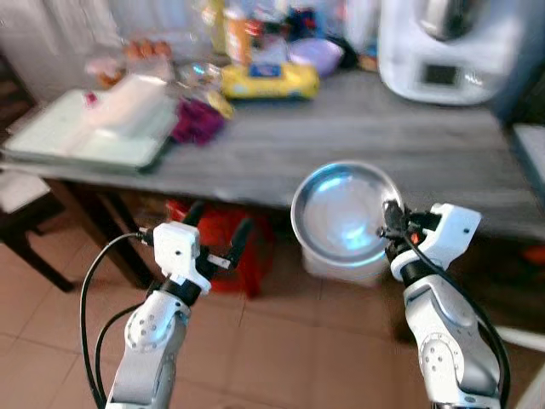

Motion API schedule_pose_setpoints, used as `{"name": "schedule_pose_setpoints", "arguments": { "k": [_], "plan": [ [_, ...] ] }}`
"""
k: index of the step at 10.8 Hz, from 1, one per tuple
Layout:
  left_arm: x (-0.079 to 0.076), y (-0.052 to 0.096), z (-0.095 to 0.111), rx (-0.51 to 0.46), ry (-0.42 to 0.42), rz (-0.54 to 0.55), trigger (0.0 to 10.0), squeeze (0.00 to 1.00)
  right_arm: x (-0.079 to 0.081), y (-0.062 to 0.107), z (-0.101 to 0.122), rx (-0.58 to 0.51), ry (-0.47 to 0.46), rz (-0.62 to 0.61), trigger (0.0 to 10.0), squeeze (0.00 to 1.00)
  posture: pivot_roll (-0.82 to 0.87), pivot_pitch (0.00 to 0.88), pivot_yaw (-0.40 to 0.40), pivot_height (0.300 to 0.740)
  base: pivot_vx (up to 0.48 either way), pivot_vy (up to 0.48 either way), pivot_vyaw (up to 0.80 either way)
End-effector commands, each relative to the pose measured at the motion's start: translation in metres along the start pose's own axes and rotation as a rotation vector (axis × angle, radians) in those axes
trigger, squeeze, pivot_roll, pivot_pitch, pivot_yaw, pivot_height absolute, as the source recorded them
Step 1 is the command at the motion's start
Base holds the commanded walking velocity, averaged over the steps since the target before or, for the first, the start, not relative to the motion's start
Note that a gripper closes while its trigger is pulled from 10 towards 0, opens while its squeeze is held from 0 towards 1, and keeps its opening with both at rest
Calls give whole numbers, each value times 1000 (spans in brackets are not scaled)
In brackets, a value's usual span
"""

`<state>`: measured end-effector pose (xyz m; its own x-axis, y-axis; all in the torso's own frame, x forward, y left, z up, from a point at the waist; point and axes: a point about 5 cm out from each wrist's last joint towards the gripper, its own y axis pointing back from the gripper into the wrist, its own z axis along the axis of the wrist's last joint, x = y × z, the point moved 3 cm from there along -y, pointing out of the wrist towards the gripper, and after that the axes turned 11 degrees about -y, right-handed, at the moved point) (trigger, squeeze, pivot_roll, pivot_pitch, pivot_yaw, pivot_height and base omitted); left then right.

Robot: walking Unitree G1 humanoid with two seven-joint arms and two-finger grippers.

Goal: Setting the table

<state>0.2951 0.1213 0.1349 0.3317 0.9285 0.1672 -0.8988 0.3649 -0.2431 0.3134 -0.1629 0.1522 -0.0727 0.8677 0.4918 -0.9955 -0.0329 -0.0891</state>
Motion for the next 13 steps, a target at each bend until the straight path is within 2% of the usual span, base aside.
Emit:
{"name": "schedule_pose_setpoints", "arguments": {
  "k": [1, 5, 9, 13],
  "plan": [
    [3, 3, -3, 21, -6, 2, 10000, 0, 7, 0, 0, -6, -15, 21, 10000, 0, -65, 133, 37, 740, 345, 0, 0],
    [0, 7, -7, 40, 8, -9, 10000, 0, 4, 1, 1, -6, -22, -3, 10000, 0, -71, 141, 38, 740, 317, 0, 0],
    [-9, 27, -19, 77, 9, -51, 10000, 0, -8, 3, 1, -6, -62, -69, 10000, 0, -76, 145, 35, 740, 0, 0, 0],
    [-12, 37, -26, 103, 0, -99, 10000, 0, -20, -6, 10, -32, -107, -145, 10000, 0, -79, 150, 35, 740, 0, 0, 0]
  ]
}}
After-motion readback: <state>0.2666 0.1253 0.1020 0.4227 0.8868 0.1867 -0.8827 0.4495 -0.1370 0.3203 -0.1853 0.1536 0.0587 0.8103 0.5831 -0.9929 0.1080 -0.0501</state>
